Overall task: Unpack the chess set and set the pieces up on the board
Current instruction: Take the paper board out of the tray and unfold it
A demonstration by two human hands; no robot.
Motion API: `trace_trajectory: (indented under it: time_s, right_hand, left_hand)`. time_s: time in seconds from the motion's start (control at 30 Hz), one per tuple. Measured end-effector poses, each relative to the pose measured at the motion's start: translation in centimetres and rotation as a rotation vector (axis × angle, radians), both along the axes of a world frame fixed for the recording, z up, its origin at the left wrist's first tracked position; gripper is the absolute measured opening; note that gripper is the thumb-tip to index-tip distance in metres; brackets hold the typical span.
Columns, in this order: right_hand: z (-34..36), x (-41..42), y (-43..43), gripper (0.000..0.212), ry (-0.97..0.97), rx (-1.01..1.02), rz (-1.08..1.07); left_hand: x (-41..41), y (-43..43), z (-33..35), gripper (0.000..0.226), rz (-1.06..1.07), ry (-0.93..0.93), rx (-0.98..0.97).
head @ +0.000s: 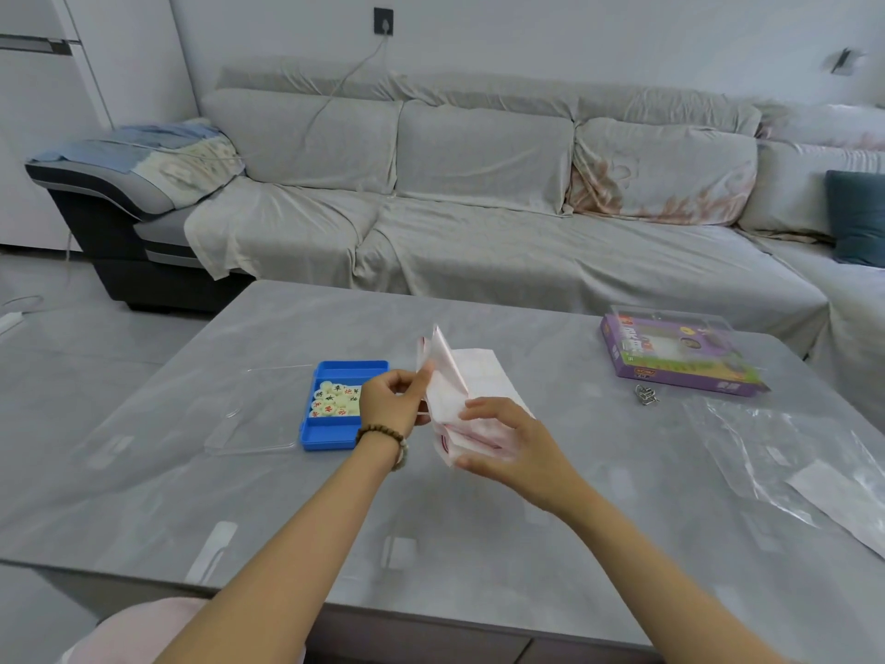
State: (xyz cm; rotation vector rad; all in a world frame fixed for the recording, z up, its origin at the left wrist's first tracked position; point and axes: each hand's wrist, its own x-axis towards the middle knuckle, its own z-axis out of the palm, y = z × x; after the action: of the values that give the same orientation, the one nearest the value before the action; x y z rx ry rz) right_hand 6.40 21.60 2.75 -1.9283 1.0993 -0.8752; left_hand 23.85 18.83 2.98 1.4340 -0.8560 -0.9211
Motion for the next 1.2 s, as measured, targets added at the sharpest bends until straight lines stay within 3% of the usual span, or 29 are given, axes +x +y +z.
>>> trace_trajectory:
  time_s: [0.1,0.3,0.4,0.43,0.5,0.57,0.63,0.73,0.8,0.97,1.1,1.2]
  right_hand:
    - [0.0,-0.2,-0.4,0.008,-0.135,0.065,-0.109]
    - [0.2,-0.7,-1.7,0.018,-0.383,0.24,-0.346]
    - [-0.1,-1.6,-2.6,0.02,-0.58,0.365,-0.499]
    - [-0.3,-2.1,-3.0,0.021,-0.657,0.41,-0.526]
    - [-0.3,-2.9,-3.3,0.018,-0.793,0.497,-0.527]
    - [-0.1,-3.4,-3.4,0.011,-0.888,0.574,-0.488]
    - [0.1,-3.1,-3.6,0.022,-0.948,0.64,-0.432]
    - [1.4,-1.9,-3.7,0.049,-0.96,0.677,-0.357]
    - [2.6,-1.1,-3.8,0.044,-0.939,0.652,-0.3]
    - [4.5,-0.3,-4.4,0.051,-0.892,0.585,-0.153]
    - [4.8,0.3,-4.3,0.044,-0.882,0.571,-0.124]
    - [4.7,0.9,-4.3,0.027,-0.887,0.559,-0.164]
  left_hand:
    - [0.3,-0.1,0.0,0.027,-0.004,0.0,0.012]
    - [0.8,0.2,-0.8,0.033,0.023,-0.063,-0.027]
    - [1.6,0.1,-2.3,0.023,-0.01,-0.077,0.053]
    - [1.8,0.2,-2.8,0.018,-0.025,-0.11,0.103]
    - [1.9,0.3,-3.7,0.039,-0.043,-0.32,0.156]
    - [1.2,0.6,-3.2,0.051,-0.109,-0.436,0.035]
    - [-0.8,1.1,-1.4,0.043,-0.324,-0.352,-0.081]
    - [-4.0,1.5,0.9,0.039,-0.596,-0.174,-0.149]
    - [-5.4,1.5,1.7,0.041,-0.641,-0.144,-0.213]
    - [-5.5,0.9,2.9,0.035,-0.506,-0.095,-0.296]
    - [-4.8,0.7,3.3,0.03,-0.431,-0.045,-0.264]
    - [-4.4,0.9,4.0,0.025,-0.421,0.047,-0.218]
